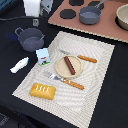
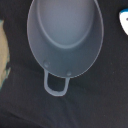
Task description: Interact with the objects in diverse but meaningful ways.
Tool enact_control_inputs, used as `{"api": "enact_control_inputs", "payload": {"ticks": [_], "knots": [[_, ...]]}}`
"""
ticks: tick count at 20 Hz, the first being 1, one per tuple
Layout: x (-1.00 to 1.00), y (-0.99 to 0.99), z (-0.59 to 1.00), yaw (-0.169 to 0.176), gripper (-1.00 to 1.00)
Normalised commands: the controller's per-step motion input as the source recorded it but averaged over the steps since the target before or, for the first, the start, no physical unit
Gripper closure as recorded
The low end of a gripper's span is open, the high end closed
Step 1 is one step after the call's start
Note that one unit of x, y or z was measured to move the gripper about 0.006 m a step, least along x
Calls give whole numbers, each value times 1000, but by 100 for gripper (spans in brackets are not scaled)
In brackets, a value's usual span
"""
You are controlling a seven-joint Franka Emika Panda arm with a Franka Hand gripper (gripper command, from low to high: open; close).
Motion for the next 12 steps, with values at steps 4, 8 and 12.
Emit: {"api": "enact_control_inputs", "payload": {"ticks": [4, 8, 12], "knots": [[-614, 388, -406, -78, -100], [-361, 274, -409, -108, -100], [-371, 160, -451, -105, -100]]}}
